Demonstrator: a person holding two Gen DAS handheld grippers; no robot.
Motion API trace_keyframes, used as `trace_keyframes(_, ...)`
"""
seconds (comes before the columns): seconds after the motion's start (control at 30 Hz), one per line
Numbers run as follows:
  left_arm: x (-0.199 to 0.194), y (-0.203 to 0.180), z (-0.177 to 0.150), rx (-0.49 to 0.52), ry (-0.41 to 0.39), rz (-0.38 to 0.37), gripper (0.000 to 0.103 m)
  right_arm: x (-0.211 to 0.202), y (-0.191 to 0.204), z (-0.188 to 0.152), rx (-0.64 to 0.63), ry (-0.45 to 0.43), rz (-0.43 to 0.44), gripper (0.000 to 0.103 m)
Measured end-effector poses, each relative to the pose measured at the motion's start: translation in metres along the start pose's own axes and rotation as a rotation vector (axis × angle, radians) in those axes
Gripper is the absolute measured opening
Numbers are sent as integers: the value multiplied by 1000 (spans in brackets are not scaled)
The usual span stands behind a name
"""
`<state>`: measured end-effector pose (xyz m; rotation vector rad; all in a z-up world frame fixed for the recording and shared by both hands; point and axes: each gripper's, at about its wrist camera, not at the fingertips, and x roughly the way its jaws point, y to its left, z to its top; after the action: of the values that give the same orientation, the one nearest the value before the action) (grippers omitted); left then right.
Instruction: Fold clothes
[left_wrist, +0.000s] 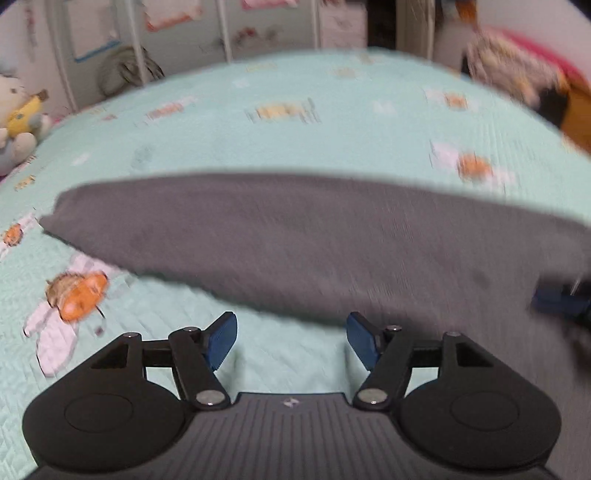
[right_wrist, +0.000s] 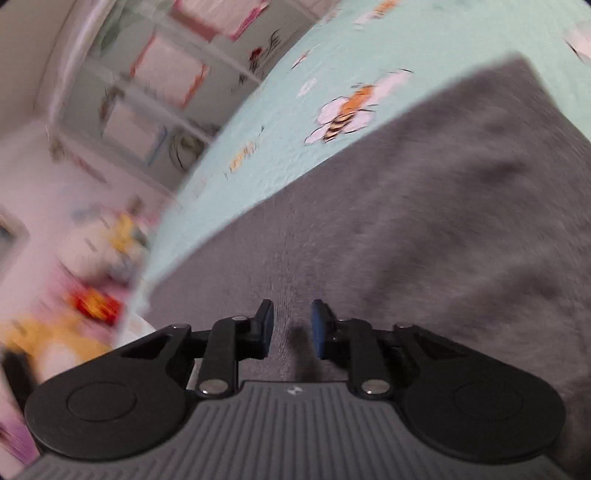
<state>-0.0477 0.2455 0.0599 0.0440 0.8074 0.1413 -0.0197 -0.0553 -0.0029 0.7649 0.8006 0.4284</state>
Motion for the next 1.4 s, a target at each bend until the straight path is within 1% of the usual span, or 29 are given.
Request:
trace_keyframes(0.03,0,-4,-3,16,15,3,69,-7,-1,-1,3,-16,5,26)
trace_keyframes(0.1,0,-12,-9,49,45,10,69,-27,12,-5,-57,-61,5,29)
trace_keyframes(0.13,0,-17,-12,65,60,13,69,-35,14,-10,-55,-67,35,29)
trace_keyframes(0.2,-13,-25,-15,91,46,15,69,-50,16,-18,-53,-79,79,29)
trace_keyframes(0.23,-22,-29,-16,104,33,15,69,-55,14,-22,-64,-85,59,30)
trace_keyframes(0.27,-28,-33,-19,119,29,13,69,-58,8,-26,-80,-88,15,30)
trace_keyframes(0.3,-33,-38,-21,135,32,10,69,-60,-1,-27,-84,-87,-52,30)
trace_keyframes(0.33,-38,-44,-24,151,35,7,69,-63,-13,-27,-65,-87,-104,19)
trace_keyframes(0.37,-43,-49,-27,167,38,4,70,-70,-25,-25,-29,-96,-99,18)
trace_keyframes(0.4,-47,-53,-30,180,46,3,70,-76,-33,-24,14,-111,-66,19)
trace_keyframes(0.43,-50,-57,-33,185,55,2,70,-82,-36,-24,31,-126,-54,20)
trace_keyframes(0.47,-54,-59,-36,183,63,0,70,-88,-32,-25,8,-140,-71,21)
trace_keyframes(0.5,-57,-62,-39,182,70,-3,70,-94,-28,-27,-14,-151,-74,25)
trace_keyframes(0.53,-60,-64,-43,178,81,-9,70,-100,-22,-30,-36,-156,-57,27)
trace_keyframes(0.6,-62,-67,-49,165,110,-26,71,-110,-13,-36,-72,-163,-34,29)
trace_keyframes(0.7,-55,-70,-61,152,157,-26,72,-118,-14,-43,-86,-155,-53,30)
trace_keyframes(0.73,-53,-72,-65,149,163,-24,73,-121,-15,-45,-90,-152,-60,25)
trace_keyframes(0.77,-53,-73,-67,145,160,-18,75,-124,-15,-47,-95,-149,-67,18)
trace_keyframes(0.8,-53,-73,-68,141,156,-11,78,-126,-15,-50,-100,-146,-73,14)
trace_keyframes(0.87,-52,-73,-69,134,157,-8,78,-132,-16,-54,-109,-141,-86,16)
trace_keyframes(0.93,-51,-71,-68,130,163,-13,79,-137,-17,-59,-118,-135,-99,21)
trace_keyframes(1.03,-49,-69,-69,125,164,-17,81,-145,-19,-66,-129,-125,-123,21)
trace_keyframes(1.13,-47,-67,-70,118,161,-11,87,-148,-24,-74,-127,-109,-169,21)
trace_keyframes(1.2,-46,-66,-70,114,161,-11,89,-151,-28,-79,-125,-98,-200,16)
trace_keyframes(1.23,-46,-66,-70,114,162,-12,89,-152,-27,-81,-127,-96,-213,19)
trace_keyframes(1.27,-46,-65,-70,113,163,-13,90,-153,-22,-82,-151,-97,-228,20)
trace_keyframes(1.37,-44,-63,-69,102,170,-19,95,-149,4,-90,-319,-97,-298,22)
trace_keyframes(1.4,-43,-62,-69,98,173,-21,96,-146,13,-91,-375,-91,-306,23)
